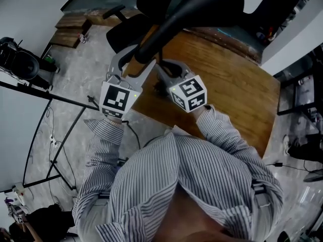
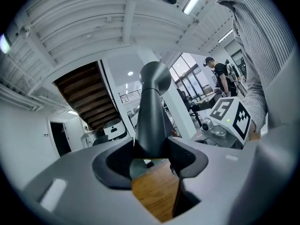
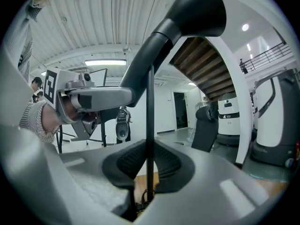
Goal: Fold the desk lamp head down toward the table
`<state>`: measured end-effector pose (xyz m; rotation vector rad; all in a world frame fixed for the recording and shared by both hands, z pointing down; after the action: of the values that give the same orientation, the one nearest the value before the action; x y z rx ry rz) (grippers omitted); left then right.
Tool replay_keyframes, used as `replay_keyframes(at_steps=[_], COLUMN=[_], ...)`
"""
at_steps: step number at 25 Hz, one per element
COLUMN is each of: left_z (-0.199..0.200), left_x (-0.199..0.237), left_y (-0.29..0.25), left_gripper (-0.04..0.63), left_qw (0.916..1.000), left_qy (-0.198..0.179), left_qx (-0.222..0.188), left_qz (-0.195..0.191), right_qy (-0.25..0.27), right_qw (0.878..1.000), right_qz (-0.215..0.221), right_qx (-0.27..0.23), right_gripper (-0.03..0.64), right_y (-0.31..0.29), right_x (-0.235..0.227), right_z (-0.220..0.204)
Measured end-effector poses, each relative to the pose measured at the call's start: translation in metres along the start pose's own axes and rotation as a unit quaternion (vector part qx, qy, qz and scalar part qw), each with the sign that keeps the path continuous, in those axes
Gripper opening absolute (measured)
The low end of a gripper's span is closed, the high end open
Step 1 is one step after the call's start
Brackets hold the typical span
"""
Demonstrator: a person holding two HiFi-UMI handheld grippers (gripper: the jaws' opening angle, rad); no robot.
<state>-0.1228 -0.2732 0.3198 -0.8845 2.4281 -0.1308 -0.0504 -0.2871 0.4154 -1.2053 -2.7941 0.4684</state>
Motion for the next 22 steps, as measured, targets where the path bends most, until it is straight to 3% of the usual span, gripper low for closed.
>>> replay_keyframes(at_steps=[12, 17, 22], left_z=[0.003, 0.008, 0.014], left_x=[0.004, 0.012, 0.019], left_y=[0.001, 0.006, 0.007], left_gripper=[0.23, 0.23, 0.23], left_qw=[0.9989, 0.9949, 0.9858], left_qy=[-0.026, -0.067, -0.11], left_qx=[0.037, 0.066, 0.108], left_qz=[-0.013, -0.038, -0.066], right_qy=[-0.006, -0.007, -0.006], right_qw=[1.0, 1.0, 1.0], right_qz=[-0.003, -0.003, 0.001], right_qx=[-0.005, -0.004, -0.003], right_gripper=[0.048, 0.048, 0.046], right_y=[-0.002, -0.001, -0.003], right_x=[0.0, 0.002, 0.001], right_z=[-0.001, 0.001, 0.001])
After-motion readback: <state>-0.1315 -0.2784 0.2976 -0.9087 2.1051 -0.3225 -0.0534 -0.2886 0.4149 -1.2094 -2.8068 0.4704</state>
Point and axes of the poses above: the fingertips, and each gripper's own axes: y backward along the fingers, x to its left, z out of its top, the point moved 4 cm from there along y, backward along the fingers, and after that the axes turned 12 degrees about x, right-handed, at the moved point
